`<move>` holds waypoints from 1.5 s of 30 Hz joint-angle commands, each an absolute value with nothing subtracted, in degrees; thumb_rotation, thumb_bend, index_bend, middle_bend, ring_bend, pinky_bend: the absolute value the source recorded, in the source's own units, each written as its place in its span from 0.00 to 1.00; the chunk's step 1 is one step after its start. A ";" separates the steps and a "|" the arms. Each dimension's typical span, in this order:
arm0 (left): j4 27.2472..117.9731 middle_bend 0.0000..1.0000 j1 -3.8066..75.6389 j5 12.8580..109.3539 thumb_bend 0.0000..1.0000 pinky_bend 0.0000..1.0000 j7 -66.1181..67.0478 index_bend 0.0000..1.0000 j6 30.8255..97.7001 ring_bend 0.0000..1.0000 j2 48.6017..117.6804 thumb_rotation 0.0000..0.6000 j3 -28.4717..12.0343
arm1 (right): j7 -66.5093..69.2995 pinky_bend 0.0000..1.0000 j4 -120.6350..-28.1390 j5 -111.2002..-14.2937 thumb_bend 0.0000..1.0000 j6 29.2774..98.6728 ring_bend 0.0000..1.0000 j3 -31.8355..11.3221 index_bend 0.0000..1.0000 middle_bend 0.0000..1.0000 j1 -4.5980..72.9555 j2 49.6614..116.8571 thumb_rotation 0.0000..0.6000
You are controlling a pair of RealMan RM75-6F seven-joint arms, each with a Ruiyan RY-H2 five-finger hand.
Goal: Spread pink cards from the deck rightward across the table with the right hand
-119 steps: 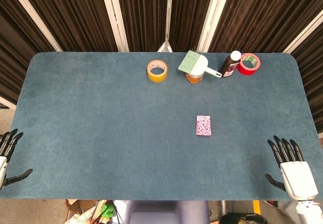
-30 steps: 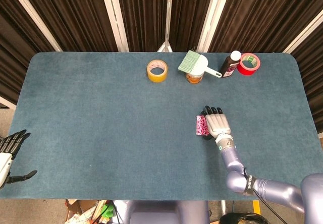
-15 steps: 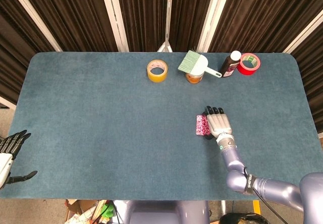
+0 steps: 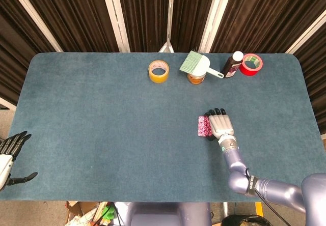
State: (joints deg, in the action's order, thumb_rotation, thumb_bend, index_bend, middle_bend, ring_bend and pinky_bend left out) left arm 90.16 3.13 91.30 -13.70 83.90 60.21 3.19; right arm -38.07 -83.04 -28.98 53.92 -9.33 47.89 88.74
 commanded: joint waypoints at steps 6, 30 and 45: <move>90.11 0.00 3.14 91.34 0.00 0.00 -13.63 0.00 83.92 0.00 60.26 1.00 3.21 | -36.61 0.00 -85.20 -31.70 0.33 55.72 0.00 -9.65 0.61 0.22 47.34 87.10 1.00; 90.58 0.00 3.07 90.74 0.00 0.00 -11.70 0.00 83.92 0.00 60.74 1.00 2.98 | -32.60 0.00 -82.99 -29.49 0.33 53.40 0.00 -6.60 0.53 0.21 42.27 79.11 1.00; 90.56 0.00 3.13 90.67 0.00 0.00 -11.68 0.00 83.80 0.00 60.64 1.00 2.98 | -33.01 0.00 -82.37 -30.63 0.33 53.44 0.00 -6.17 0.07 0.00 42.46 80.52 1.00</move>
State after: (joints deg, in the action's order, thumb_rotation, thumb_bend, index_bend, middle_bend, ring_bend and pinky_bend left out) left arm 90.56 3.13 90.67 -11.67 83.80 60.64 2.98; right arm -33.01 -82.28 -30.53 53.37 -6.13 42.44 80.48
